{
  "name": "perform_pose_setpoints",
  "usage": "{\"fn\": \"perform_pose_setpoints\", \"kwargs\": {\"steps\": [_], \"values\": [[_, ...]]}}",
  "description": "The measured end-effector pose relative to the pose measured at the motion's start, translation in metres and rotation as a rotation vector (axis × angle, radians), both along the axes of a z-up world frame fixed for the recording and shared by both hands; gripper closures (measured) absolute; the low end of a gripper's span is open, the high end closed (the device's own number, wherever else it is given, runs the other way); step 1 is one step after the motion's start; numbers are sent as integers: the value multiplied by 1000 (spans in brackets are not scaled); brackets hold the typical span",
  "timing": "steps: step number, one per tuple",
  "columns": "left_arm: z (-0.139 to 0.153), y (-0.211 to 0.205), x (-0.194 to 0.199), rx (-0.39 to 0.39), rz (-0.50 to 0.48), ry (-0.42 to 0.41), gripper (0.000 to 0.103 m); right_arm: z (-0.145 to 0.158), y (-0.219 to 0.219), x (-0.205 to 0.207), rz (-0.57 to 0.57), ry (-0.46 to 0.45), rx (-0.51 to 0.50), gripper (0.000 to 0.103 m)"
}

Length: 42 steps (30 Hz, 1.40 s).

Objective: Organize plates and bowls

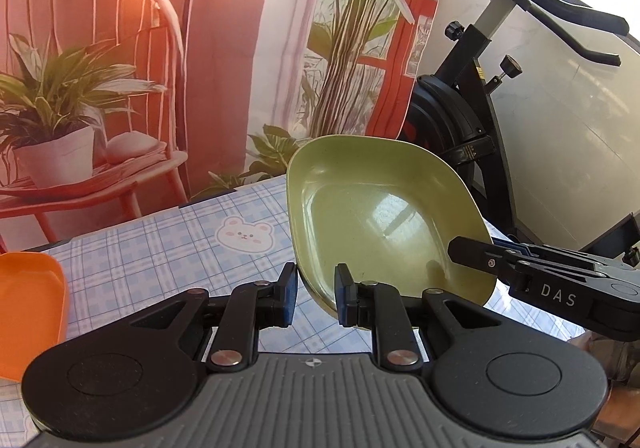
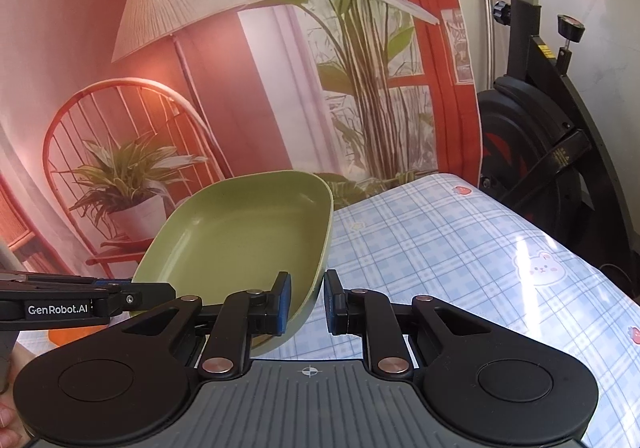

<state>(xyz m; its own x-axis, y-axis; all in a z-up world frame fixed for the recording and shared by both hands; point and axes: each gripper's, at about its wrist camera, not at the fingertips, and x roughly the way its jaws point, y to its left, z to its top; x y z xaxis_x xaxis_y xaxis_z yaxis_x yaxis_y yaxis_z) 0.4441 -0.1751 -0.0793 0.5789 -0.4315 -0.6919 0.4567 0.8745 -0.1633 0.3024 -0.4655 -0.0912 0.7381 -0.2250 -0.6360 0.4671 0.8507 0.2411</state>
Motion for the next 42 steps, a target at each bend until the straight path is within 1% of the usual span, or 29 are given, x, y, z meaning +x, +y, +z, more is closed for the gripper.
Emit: {"fn": "perform_pose_setpoints", "kwargs": {"steps": [6, 15, 20, 24, 27, 32, 37, 42], "values": [[15, 34, -21, -31, 50, -12, 82, 18, 33, 2, 43, -7, -4, 86], [37, 78, -45, -40, 85, -58, 82, 39, 81, 7, 90, -19, 8, 86], [53, 99, -58, -16, 85, -110, 82, 44, 106, 12, 99, -30, 39, 86], [61, 119, -71, -29, 94, -127, 81, 44, 125, 18, 109, -24, 65, 86], [57, 129, -79, -37, 93, -123, 81, 41, 142, 17, 127, -2, 59, 86], [38, 142, -92, -50, 83, -77, 80, 31, 161, 7, 136, 33, 77, 86], [20, 147, -104, -76, 71, -32, 80, 24, 172, -9, 131, 58, 77, 86], [6, 147, -114, -81, 65, -5, 79, 12, 176, -24, 126, 95, 89, 86]]}}
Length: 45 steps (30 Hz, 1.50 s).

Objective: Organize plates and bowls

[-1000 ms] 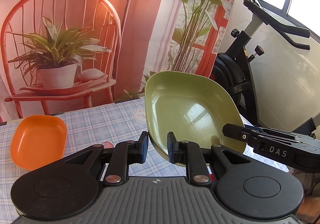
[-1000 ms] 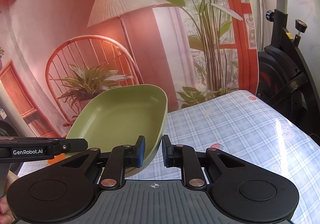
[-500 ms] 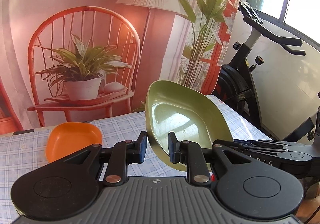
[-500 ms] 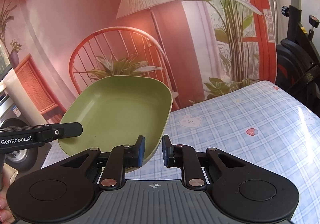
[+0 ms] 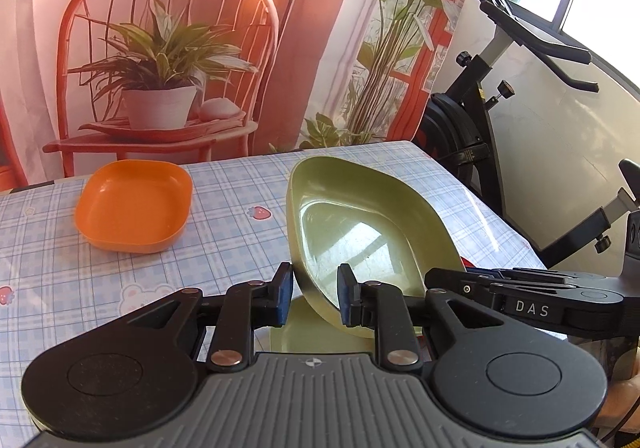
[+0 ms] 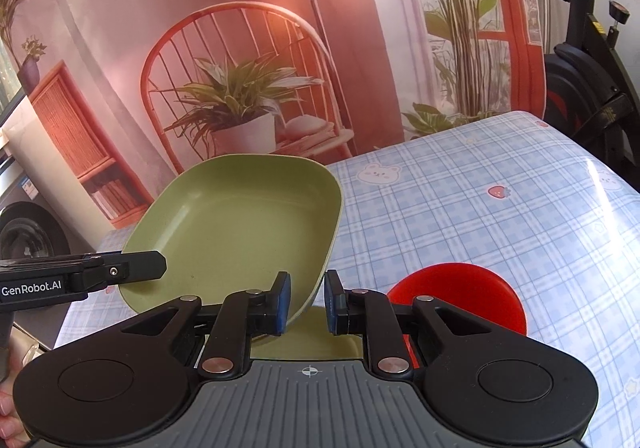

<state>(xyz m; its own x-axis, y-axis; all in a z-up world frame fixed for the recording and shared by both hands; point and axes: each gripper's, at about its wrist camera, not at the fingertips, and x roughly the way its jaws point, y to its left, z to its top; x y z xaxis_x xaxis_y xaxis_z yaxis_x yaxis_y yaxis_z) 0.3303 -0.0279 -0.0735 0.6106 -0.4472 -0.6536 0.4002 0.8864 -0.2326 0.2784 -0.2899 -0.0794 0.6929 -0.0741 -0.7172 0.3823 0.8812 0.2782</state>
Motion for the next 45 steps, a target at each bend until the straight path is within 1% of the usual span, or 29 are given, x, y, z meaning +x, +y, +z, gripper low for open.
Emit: {"fn": "perform_pose_setpoints", "kwargs": {"steps": [5, 9, 12, 13, 17, 21, 26, 30, 32, 39, 45], "values": [[-12, 3, -6, -22, 17, 31, 79, -8, 6, -10, 9, 24, -2, 86], [-20, 3, -10, -18, 27, 44, 79, -13, 10, -15, 19, 40, -2, 85], [-25, 3, -13, -22, 26, 52, 73, -18, 12, -19, 22, 50, 3, 85], [-27, 2, -15, -22, 29, 55, 72, -19, 13, -20, 23, 53, 5, 85], [-34, 0, -20, -2, 22, 55, 72, -27, 18, -28, 30, 61, 3, 84], [-40, -1, -22, 13, 16, 83, 72, -33, 18, -38, 18, 43, 13, 84], [-41, -4, -28, 41, 12, 68, 72, -42, 17, -42, 7, 45, 34, 84], [-44, -2, -28, 37, 14, 78, 72, -48, 18, -44, 9, 57, 51, 84], [-44, -1, -29, 42, 22, 70, 72, -51, 20, -45, 16, 62, 58, 84], [-49, 0, -33, 31, 53, 81, 72, -57, 25, -42, 41, 88, 61, 84], [-57, -4, -34, 55, 61, 101, 72, -61, 24, -44, 29, 90, 65, 84]]}}
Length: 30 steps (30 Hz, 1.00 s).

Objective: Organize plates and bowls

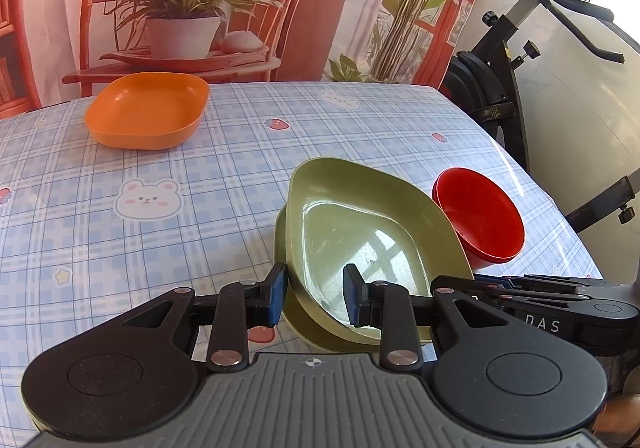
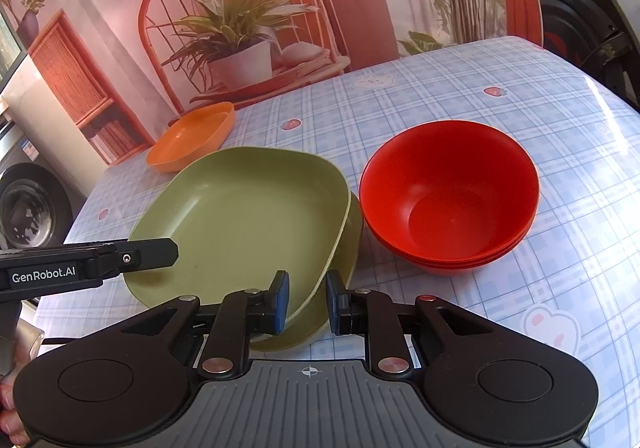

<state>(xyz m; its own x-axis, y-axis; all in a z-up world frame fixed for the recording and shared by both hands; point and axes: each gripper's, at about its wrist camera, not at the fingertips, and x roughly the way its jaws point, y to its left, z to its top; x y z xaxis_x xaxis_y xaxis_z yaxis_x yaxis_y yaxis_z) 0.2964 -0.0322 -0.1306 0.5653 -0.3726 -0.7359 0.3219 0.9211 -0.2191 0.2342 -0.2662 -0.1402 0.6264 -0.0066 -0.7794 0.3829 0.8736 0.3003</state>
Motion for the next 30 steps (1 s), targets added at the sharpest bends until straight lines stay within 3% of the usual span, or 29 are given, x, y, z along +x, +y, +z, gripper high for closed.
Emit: {"fn": "perform_pose_setpoints", "kwargs": {"steps": [30], "values": [[-21, 1, 6, 3, 47, 56, 72, -7, -1, 3, 4, 7, 1, 84]]}}
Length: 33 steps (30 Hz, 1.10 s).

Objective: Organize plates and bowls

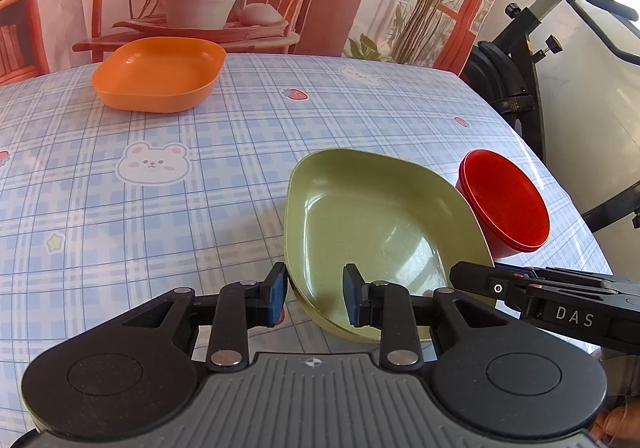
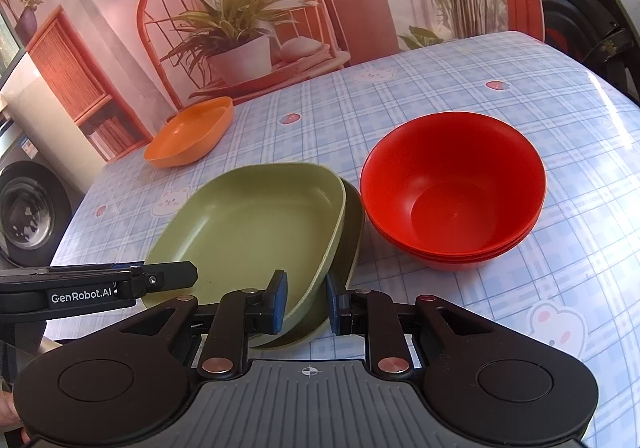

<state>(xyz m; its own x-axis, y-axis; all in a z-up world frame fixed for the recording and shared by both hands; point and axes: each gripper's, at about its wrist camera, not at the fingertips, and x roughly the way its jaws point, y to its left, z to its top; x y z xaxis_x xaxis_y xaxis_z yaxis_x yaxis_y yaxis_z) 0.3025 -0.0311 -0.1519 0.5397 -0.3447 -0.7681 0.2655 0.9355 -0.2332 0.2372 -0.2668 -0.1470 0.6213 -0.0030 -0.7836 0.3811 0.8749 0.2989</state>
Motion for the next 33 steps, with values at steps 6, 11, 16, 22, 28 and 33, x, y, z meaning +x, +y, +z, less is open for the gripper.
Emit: {"fn": "perform_pose_setpoints", "kwargs": {"steps": [6, 11, 16, 22, 28, 33], "values": [[2, 1, 0, -6, 7, -12, 72, 1, -1, -1, -4, -4, -4, 83], [2, 1, -1, -1, 9, -11, 72, 1, -5, -2, -18, -2, -6, 77], [1, 1, -1, -10, 14, -6, 72, 4, -6, -4, -21, -6, -12, 77], [4, 3, -1, -23, 22, -14, 72, 14, -3, -9, -5, -32, -43, 79], [2, 3, -2, -33, 23, -8, 72, 17, -1, -13, 11, -35, -63, 95], [1, 3, -3, -38, 21, -5, 72, 8, -2, -12, 4, -7, -36, 96]]}}
